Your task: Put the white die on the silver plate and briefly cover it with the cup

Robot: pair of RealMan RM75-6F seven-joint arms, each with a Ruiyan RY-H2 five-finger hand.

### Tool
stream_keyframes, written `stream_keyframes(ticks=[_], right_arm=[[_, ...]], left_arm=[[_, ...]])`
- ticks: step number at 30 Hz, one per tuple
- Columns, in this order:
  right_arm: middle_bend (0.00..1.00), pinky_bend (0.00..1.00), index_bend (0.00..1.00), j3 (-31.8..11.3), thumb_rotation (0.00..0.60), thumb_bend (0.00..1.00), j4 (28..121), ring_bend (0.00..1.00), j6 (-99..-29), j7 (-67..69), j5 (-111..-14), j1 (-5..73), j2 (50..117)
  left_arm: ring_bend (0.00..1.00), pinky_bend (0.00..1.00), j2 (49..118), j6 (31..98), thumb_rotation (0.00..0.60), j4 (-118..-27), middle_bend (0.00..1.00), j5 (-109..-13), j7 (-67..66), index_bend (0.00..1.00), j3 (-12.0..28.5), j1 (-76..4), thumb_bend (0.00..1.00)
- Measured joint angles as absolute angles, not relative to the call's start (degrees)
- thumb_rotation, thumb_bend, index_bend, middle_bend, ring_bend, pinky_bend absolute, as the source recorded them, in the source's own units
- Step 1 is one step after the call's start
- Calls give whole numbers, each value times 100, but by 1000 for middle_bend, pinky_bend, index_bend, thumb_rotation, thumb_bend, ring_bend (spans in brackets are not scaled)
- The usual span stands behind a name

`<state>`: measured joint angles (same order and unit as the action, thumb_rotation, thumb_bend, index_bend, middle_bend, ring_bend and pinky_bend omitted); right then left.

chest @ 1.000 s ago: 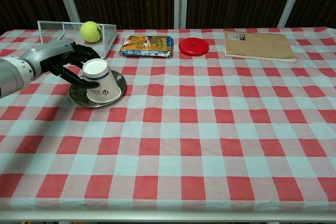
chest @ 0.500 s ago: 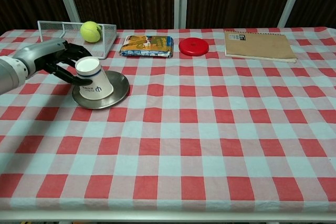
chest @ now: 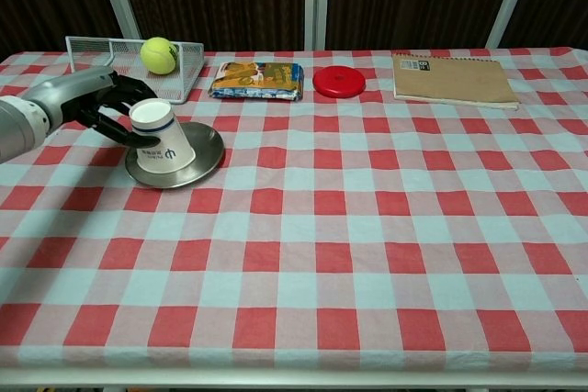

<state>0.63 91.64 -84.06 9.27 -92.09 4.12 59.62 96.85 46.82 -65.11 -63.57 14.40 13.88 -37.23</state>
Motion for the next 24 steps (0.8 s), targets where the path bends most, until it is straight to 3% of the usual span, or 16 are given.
stream_keyframes(ticks=[8,18,24], right_arm=[[39,0,15,41,600,231,9189,0,-8364,913,-9171,443,5932],[39,0,15,50,600,231,9234,0,-8396,882,-9188,426,5911],[39,0,15,65,600,231,9207,0,-8415,913,-9193,407,5916]], left_arm=[[176,168,9447,4814,600,-7238,342,-6874,1589,502,1154,-3601,291],[177,168,9659,4668,600,-6533,341,-6391,1569,502,1424,-3727,291],[167,167,9490,4643,600,-6948,337,-6548,1685,502,1340,-3661,291]])
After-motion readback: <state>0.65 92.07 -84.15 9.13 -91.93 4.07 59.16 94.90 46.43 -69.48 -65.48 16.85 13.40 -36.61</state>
